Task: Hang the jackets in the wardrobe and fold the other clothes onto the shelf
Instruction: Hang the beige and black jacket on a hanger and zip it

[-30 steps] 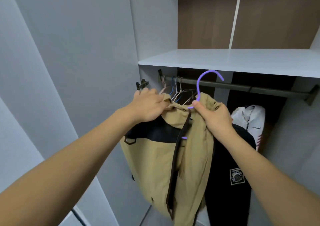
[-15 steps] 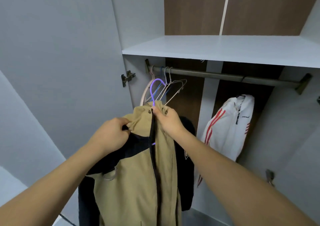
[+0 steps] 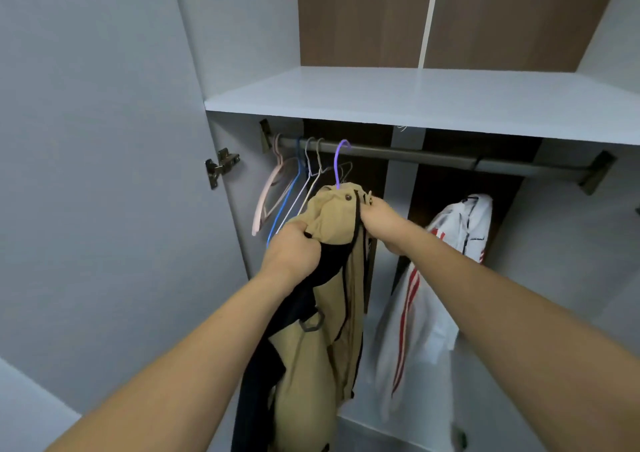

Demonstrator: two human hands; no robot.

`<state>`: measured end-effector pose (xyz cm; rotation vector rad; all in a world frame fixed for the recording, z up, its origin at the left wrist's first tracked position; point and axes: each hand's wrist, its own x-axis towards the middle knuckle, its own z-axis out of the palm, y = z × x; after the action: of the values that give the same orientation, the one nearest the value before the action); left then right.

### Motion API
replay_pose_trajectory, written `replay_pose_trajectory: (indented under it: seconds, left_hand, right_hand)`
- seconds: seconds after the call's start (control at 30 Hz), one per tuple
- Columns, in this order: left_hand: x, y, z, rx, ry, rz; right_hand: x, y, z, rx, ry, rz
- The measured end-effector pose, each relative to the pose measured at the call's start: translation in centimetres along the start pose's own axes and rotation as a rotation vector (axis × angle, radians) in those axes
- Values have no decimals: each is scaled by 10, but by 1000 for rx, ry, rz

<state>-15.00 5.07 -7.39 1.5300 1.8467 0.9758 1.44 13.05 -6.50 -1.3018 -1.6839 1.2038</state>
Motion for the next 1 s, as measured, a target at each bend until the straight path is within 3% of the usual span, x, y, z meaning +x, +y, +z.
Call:
replay_pose_trajectory:
  seconds: [0.23,0.6,0.83,1.0]
  left_hand:
    - [86,45,45,-10,58,-18]
    - [178,37,130,64,35,76]
    - [201,-28,158,116,-5,133]
    - [203,-41,156,244,62,237]
  right_hand:
    - [61,14,-61,42,20,34]
    - [132,88,-87,198,281,93]
    - [135,147,-40,274,422,11]
    - [137,171,-17,365,513,0]
